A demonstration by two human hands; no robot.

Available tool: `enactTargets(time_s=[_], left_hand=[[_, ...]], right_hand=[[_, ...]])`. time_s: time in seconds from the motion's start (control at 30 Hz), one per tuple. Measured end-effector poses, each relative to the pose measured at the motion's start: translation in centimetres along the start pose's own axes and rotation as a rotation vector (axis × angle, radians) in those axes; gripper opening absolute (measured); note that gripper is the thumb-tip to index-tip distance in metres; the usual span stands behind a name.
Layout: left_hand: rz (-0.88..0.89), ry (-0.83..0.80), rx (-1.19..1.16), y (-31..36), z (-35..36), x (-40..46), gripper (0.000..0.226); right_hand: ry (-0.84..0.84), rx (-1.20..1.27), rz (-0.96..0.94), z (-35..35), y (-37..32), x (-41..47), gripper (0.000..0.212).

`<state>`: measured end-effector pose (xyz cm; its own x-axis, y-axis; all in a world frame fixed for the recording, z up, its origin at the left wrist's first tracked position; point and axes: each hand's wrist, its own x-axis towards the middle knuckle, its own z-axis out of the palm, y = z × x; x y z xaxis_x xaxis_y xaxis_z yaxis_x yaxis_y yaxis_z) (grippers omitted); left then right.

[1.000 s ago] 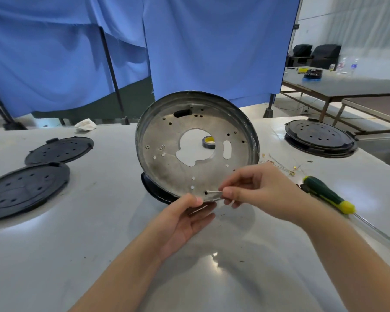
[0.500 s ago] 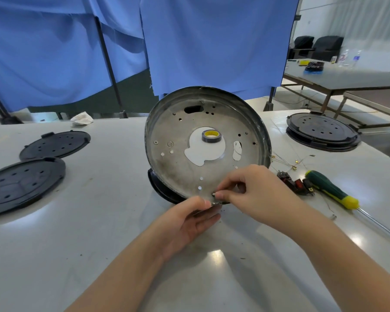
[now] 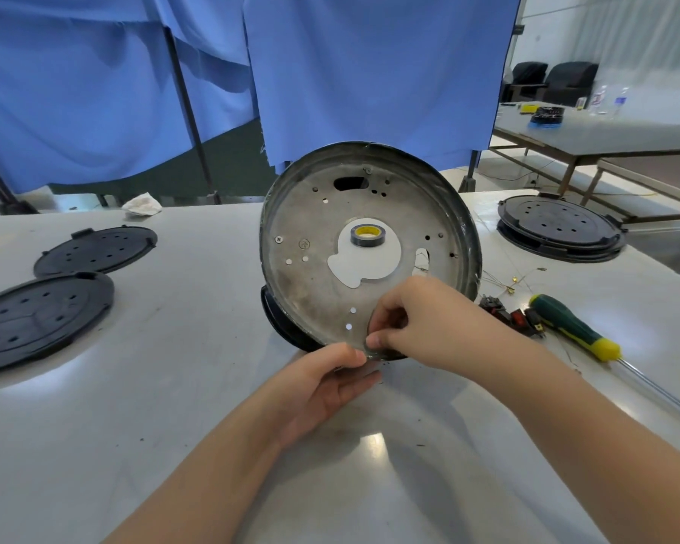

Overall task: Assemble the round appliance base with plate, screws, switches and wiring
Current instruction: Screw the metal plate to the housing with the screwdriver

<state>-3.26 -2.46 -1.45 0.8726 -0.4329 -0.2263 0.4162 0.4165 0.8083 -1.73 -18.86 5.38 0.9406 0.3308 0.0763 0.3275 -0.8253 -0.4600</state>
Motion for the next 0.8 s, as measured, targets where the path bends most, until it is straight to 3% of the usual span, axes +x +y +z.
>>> enactTargets(time_s=[0.07,0.3,0.53,0.6,0.8], left_hand=[[-0.004,-0.007,-0.002,0.0,0.0,0.1,0.047],[-0.016,-0.016,-0.021,-0.1,-0.2,0.1,0.039],[-0.022,-0.006,-0.08,-0.1,-0.2,0.2,0.051],[-0.023,0.009,-0.079,0.0,-0.2,0.2,0.058],[-0.003,0.002,-0.014,-0.1,-0.2,0.1,0.053]], right_hand=[[0.006,-0.097,-0.041,0.0,-0.4,-0.2,0.002],[0.032,-0.439,-0.226,0.4,-1.2,-0.2,0.019],[0.106,-0.425,-0.212,0.2,-1.4,-0.5,0.01],[0.117,-0.449,-0.201,0.4,-1.3,-0.7,0.017],[0.003,-0.48,-0.152,0.4,-1.5,-0.4,0.021]])
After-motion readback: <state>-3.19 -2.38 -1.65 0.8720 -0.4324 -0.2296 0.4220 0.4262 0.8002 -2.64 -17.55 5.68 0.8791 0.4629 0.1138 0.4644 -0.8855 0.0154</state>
